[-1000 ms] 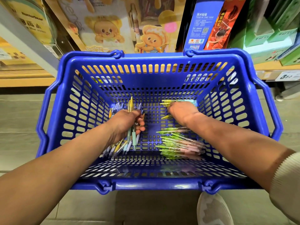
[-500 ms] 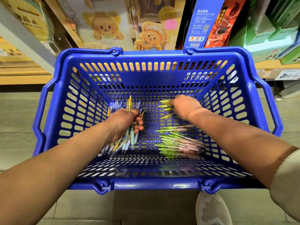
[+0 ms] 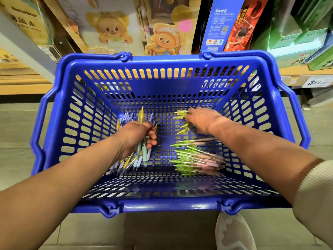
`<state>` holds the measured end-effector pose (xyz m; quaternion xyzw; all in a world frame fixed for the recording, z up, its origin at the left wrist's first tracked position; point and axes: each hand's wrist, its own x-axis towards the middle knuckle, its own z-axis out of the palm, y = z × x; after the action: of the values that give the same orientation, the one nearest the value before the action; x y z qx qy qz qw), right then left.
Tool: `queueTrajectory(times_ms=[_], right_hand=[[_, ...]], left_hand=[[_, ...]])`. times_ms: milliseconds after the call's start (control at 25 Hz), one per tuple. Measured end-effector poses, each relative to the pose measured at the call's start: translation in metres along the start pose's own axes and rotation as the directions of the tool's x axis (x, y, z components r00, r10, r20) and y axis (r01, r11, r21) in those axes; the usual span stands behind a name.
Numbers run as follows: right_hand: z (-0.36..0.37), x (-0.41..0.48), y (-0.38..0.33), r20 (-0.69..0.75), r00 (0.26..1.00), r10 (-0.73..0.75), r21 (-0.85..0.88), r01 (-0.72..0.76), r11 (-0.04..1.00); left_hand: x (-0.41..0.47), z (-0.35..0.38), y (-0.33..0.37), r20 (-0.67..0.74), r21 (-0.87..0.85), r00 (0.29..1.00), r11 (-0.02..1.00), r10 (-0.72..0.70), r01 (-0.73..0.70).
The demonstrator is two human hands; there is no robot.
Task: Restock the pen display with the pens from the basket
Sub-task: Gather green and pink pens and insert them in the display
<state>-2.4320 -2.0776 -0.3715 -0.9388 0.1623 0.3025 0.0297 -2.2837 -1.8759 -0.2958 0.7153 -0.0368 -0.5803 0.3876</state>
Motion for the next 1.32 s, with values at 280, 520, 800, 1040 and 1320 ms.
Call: queueTrajectory(times_ms=[280, 520, 800, 1040, 1320], right_hand=[[0.009, 0.001, -0.011, 0.007, 0.998, -0.064, -0.169, 0.064, 0.983], [0.002, -0.001, -0.013, 0.056, 0.997, -0.053, -0.180, 0.062, 0.982], [-0.004, -0.004, -0.014, 0.003, 1.000, 0.004, -0.001, -0.004, 1.000], [-0.040, 0.000, -0.032, -0.154, 0.974, 0.168, 0.656, -0.027, 0.754], [-0.062, -0.008, -0.075, 0.035, 0.999, -0.026, 0.987, -0.038, -0.156]], left_hand=[[0.001, -0.001, 0.000, -0.007, -0.014, 1.000, 1.000, -0.007, 0.006], [-0.002, 0.002, 0.000, 0.001, -0.007, 1.000, 1.000, -0.004, 0.004], [-0.004, -0.002, 0.000, -0.003, -0.102, 1.000, 0.995, -0.003, 0.003], [0.000, -0.001, 0.003, -0.083, -0.170, 0.997, 0.985, -0.006, -0.008], [-0.002, 0.002, 0.005, 0.005, -0.235, 0.999, 0.971, 0.049, -0.047]])
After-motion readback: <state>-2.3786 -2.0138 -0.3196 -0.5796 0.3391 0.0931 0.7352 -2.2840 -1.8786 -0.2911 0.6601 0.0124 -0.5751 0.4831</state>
